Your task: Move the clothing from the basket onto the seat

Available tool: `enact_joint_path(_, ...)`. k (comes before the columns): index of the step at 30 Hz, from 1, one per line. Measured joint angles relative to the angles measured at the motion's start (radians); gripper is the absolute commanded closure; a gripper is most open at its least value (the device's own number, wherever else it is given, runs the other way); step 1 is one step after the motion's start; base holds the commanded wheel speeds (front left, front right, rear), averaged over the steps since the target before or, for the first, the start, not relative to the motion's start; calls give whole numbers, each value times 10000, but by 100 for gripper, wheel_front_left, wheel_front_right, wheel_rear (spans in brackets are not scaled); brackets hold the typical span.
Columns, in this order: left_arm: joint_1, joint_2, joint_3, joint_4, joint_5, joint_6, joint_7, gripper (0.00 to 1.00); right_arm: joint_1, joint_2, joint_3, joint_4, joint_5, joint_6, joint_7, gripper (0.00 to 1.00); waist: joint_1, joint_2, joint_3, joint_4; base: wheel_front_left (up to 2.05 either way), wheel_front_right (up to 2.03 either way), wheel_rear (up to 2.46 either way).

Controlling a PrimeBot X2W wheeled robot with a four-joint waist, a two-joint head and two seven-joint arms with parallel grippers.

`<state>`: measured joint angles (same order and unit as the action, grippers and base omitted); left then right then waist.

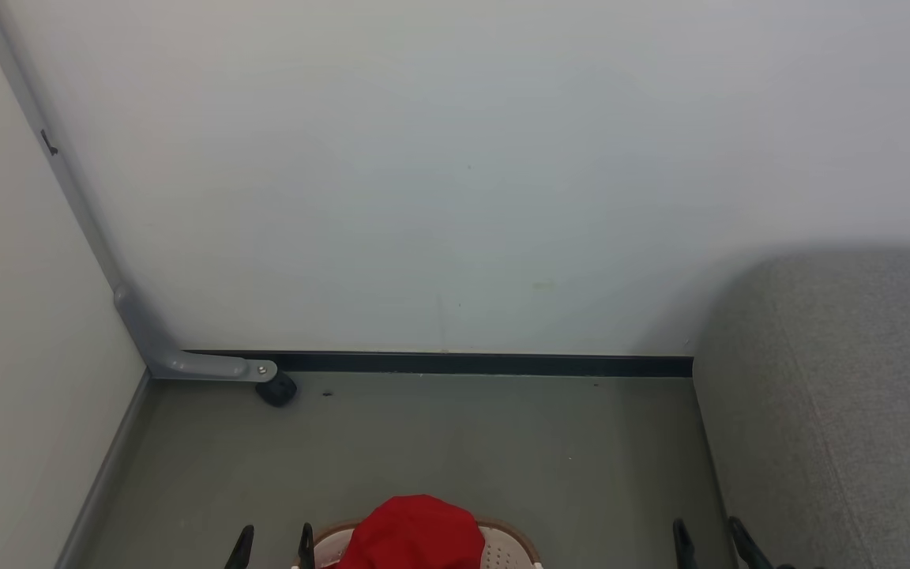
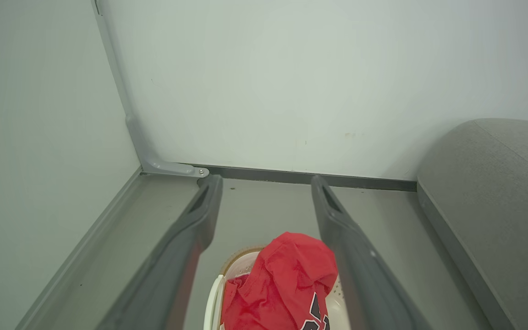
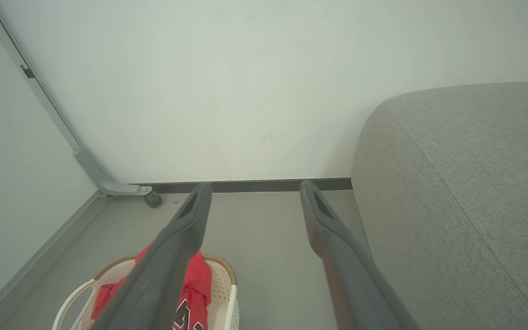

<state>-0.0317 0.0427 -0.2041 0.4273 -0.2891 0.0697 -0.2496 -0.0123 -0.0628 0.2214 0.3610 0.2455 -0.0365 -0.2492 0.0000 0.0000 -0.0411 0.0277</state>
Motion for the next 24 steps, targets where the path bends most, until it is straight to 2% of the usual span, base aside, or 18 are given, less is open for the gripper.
enact_joint_path(12,-10,0,-33,-25,19,-138,2,0,55,6,104,31,-102,-77,0,0,0,0,697,-156,0,0,0)
enact_joint_path(20,-317,61,247,-42,31,-276,0,0,8,15,217,-265,-420,-178,0,0,1,1,1638,-347,0,0,0)
enact_joint_path(24,-666,174,245,155,63,-477,0,0,3,19,322,-437,-564,-263,0,0,1,1,2176,-518,0,0,0)
